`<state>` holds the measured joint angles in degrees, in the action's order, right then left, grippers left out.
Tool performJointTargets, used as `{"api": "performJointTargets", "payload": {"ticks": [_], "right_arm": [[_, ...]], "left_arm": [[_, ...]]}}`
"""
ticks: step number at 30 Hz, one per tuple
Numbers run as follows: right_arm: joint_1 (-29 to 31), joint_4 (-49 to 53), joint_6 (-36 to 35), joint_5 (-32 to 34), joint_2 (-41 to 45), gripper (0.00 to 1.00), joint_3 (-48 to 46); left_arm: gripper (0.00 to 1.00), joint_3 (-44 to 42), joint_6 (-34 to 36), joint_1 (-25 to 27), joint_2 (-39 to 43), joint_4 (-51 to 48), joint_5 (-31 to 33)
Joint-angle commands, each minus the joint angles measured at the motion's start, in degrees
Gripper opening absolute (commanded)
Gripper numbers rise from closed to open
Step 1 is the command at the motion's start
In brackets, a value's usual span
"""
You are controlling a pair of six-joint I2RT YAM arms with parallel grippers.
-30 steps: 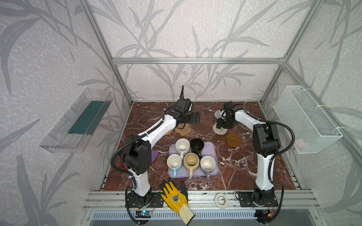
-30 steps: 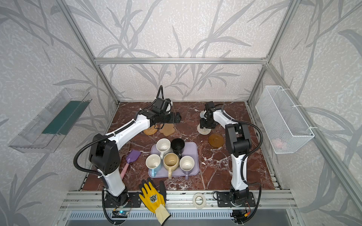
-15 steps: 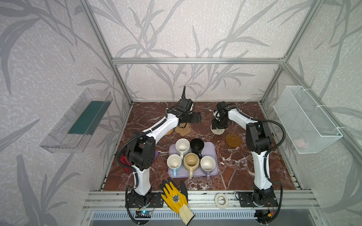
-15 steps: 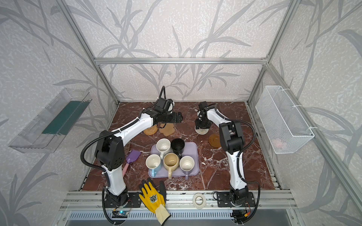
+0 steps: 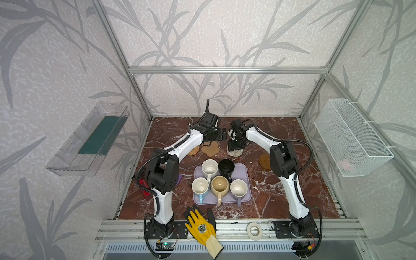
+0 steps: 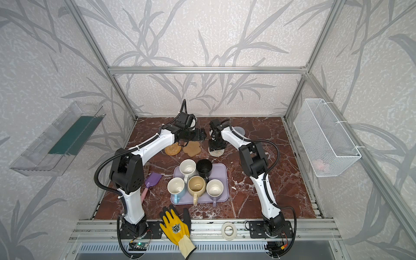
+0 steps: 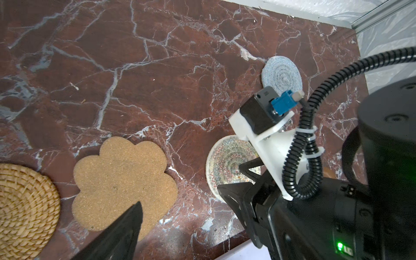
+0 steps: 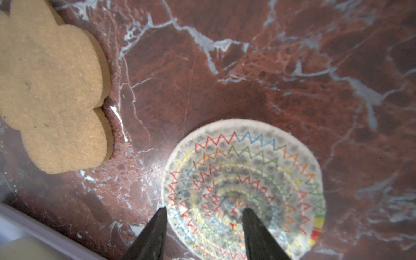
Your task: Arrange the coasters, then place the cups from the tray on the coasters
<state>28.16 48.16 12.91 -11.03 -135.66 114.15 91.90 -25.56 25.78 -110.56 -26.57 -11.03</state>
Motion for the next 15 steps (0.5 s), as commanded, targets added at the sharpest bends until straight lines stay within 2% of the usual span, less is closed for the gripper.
{"api": "performJointTargets", "payload": {"ticks": [1, 8, 15], "right_arm": [[-0.14, 2.46, 1.93, -1.19, -3.29, 0.54, 0.37], [0.14, 2.64, 3.65, -1.81, -5.64, 0.54, 4.76], [0.24, 2.26, 3.69, -0.43, -3.24, 0.54, 2.93]], "left_arm": [[0.93, 0.52, 0.03, -0.17, -0.40, -0.87, -0.23], [0.93, -0.30, -0.56, -0.26, -0.09, 0.54, -1.43], [0.93, -1.67, -0.63, -0.36, 1.67, 0.97, -1.03]]}}
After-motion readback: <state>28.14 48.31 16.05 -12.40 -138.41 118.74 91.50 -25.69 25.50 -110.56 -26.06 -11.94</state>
